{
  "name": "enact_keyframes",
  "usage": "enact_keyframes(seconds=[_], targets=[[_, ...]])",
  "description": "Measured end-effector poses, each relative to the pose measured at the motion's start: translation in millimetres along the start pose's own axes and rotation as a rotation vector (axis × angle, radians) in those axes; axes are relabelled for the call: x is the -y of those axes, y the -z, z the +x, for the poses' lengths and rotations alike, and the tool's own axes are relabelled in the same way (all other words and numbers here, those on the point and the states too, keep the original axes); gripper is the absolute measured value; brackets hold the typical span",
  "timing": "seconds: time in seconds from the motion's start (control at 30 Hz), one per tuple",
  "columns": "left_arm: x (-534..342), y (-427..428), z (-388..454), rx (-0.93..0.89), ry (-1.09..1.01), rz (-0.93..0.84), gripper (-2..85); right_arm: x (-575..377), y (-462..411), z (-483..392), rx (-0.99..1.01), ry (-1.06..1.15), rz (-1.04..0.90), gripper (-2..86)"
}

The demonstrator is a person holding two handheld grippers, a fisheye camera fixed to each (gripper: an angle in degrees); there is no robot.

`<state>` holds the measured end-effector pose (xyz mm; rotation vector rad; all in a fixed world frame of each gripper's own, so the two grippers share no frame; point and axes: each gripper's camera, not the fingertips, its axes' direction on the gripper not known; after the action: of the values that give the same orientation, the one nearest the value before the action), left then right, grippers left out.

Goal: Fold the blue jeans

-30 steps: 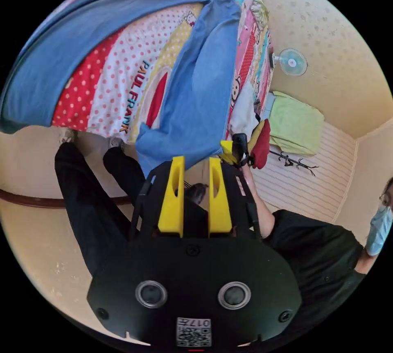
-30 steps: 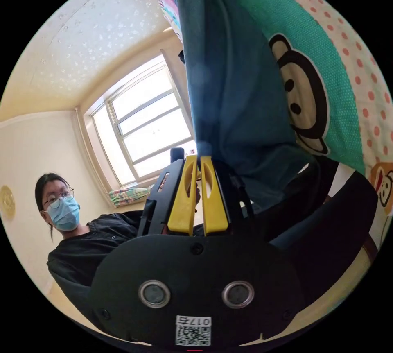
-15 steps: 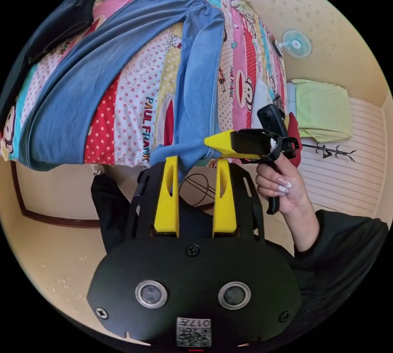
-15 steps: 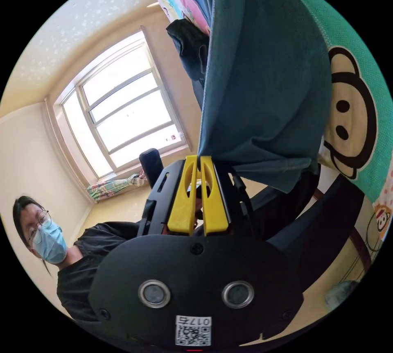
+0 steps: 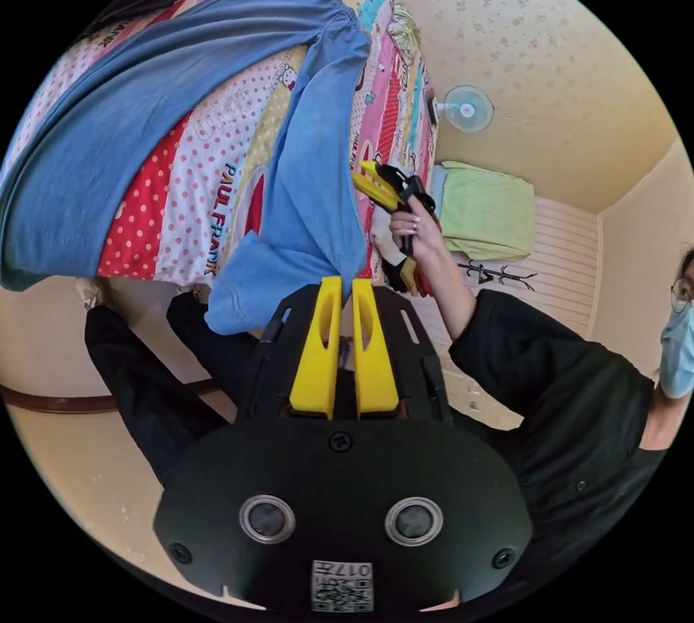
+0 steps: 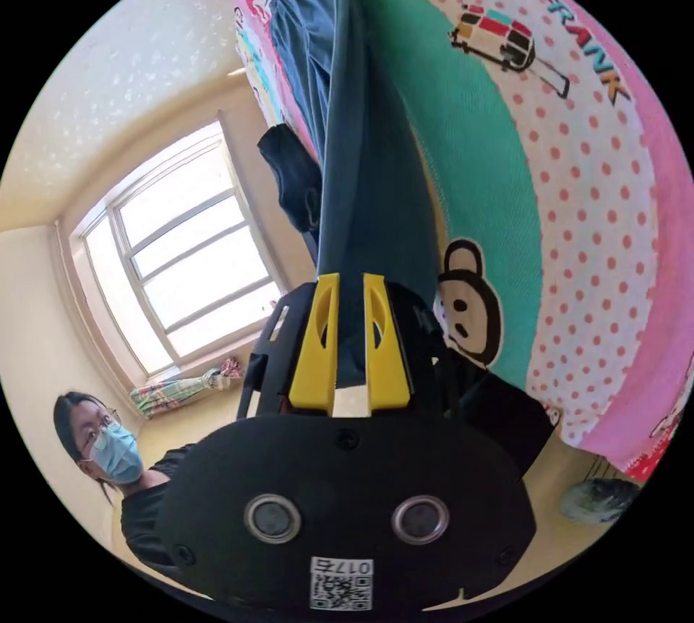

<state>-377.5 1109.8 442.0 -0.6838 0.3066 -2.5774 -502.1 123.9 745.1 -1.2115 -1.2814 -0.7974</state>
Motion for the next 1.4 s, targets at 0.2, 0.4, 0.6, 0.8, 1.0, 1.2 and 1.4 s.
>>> enact_keyframes(seconds=[0.2, 0.4, 0.6, 0.8, 1.0, 1.2, 1.4], targets=[[-11, 49, 2, -0.23, 0.101, 0.024, 2.3, 111, 32, -72, -0.165, 0.139, 0.28, 12.4], [-8, 98, -5, -0.365, 0.12, 0.001, 2.5, 190, 9, -103, -0.232, 0.099, 0.457, 11.5], [-18, 146, -38, -0.557, 0.181, 0.055, 2.3, 206, -18, -133, -0.187, 0.131, 0.557, 3.0], [-46, 204, -86, -0.683, 0.291, 0.173, 2.4, 249, -96, -222, -0.213, 0.226, 0.441, 2.5], [-74, 283, -134, -0.632, 0.381, 0.321, 2.4, 290, -204, -274, -0.336, 0.195, 0.306, 6.7], [-127, 340, -205, -0.434, 0.6, 0.394, 0.0, 242, -229, -248, -0.214, 0.252, 0.199, 9.0], [-153, 375, -188, -0.201, 0.465, 0.328, 7.6, 97, -189, -189, -0.46, 0.246, 0.096, 12.4]])
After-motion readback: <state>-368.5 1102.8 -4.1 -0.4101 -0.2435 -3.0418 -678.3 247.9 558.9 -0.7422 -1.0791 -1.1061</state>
